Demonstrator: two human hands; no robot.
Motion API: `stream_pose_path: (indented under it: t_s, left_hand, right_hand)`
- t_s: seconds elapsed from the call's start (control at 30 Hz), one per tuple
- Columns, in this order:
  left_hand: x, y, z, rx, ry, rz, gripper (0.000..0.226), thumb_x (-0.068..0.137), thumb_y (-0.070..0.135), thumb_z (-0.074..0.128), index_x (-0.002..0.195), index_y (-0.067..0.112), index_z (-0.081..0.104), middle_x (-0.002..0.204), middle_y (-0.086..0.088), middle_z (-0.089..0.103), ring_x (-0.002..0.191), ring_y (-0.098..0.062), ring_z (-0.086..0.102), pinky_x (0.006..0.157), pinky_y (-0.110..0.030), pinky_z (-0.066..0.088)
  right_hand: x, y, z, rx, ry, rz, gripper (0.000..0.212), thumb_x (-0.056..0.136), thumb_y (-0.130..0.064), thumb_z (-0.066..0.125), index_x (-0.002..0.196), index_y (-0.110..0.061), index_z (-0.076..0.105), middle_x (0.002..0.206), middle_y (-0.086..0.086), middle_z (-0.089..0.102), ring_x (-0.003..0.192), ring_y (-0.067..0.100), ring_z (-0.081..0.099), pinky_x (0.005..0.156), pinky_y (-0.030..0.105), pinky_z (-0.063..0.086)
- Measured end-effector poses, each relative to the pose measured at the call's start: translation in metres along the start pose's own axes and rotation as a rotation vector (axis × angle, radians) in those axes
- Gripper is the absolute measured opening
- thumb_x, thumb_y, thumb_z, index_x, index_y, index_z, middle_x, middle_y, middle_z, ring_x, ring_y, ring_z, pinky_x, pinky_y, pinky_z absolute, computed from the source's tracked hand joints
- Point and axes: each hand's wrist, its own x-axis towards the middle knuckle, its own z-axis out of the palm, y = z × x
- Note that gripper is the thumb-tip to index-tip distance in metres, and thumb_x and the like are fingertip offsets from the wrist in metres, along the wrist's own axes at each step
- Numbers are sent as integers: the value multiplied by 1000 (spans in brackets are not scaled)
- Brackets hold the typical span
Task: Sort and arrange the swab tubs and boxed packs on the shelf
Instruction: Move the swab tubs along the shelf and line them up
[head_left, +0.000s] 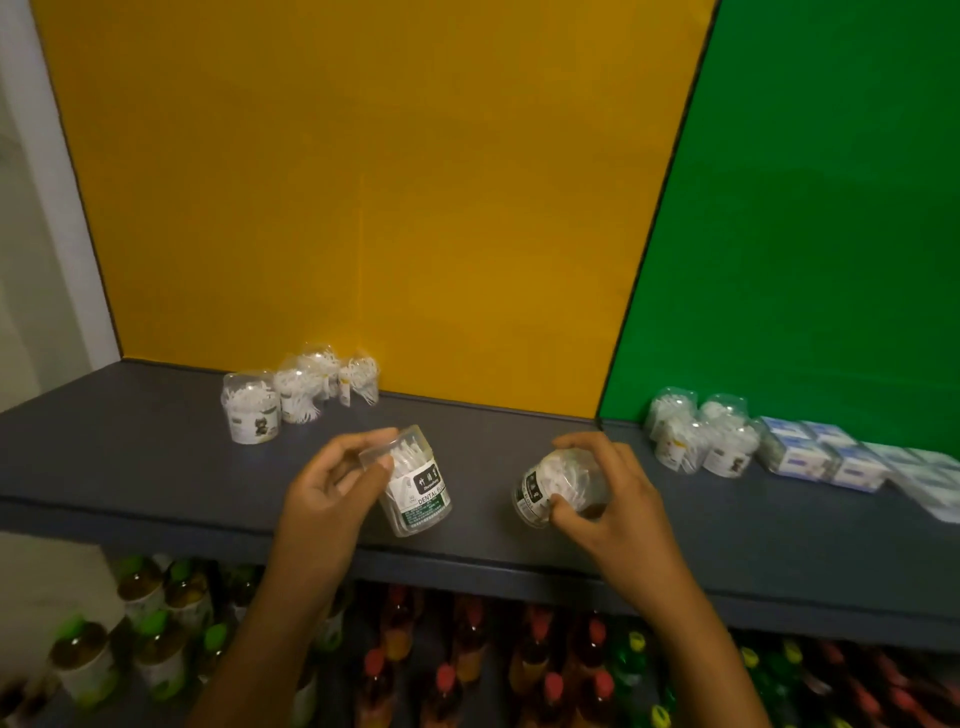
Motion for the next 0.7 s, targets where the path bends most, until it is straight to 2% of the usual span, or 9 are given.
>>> stream_pose_path:
  t_s: [0.1,0.23,0.33,0.43,0.6,0.7]
  left_hand:
    - [-20,6,21,6,-42,11,19,89,4,59,106,6,66,110,-2,72,100,-17,68,75,-22,57]
    - [-35,13,56,0,-82,34,14,89,2,58,101,0,65,113,1,71,105,-14,66,81,-24,56]
    - [-44,18,85,-19,-110,51,10,89,1,58,98,-4,62,114,0,71,106,-10,66,89,-28,54]
    - [-53,17,120,-37,-120,55,9,89,-1,57,96,-6,60,114,-1,70,106,-10,65,90,-30,53]
    - [-73,10,193,-33,-132,40,1,89,-2,57,89,-3,58,112,-2,71,104,-10,66,86,-28,55]
    - [-84,7,244,-40,-158,44,9,89,-3,57,84,4,57,110,-1,71,103,-10,66,84,-29,57]
  right_hand:
    - [-24,3,-30,-20,21,36,46,76,-13,74,109,-39,54,111,-8,52,96,-1,55,76,15,47]
    - [-46,10,-72,-35,62,79,43,76,-13,73,107,-36,54,111,-8,51,95,-1,55,71,7,44]
    - [-58,19,-101,-28,106,79,41,75,-9,71,104,-33,55,111,-7,51,94,-2,54,71,7,43]
    - [-69,34,-133,-42,131,89,40,75,-9,71,102,-34,54,109,-7,51,92,-4,54,69,8,44]
    - [-85,70,-199,-70,124,105,40,74,-8,71,100,-33,54,106,-6,51,90,-3,54,68,7,42]
    - [-95,95,-243,-74,141,117,40,73,-8,70,99,-33,54,106,-8,51,91,0,55,70,9,43]
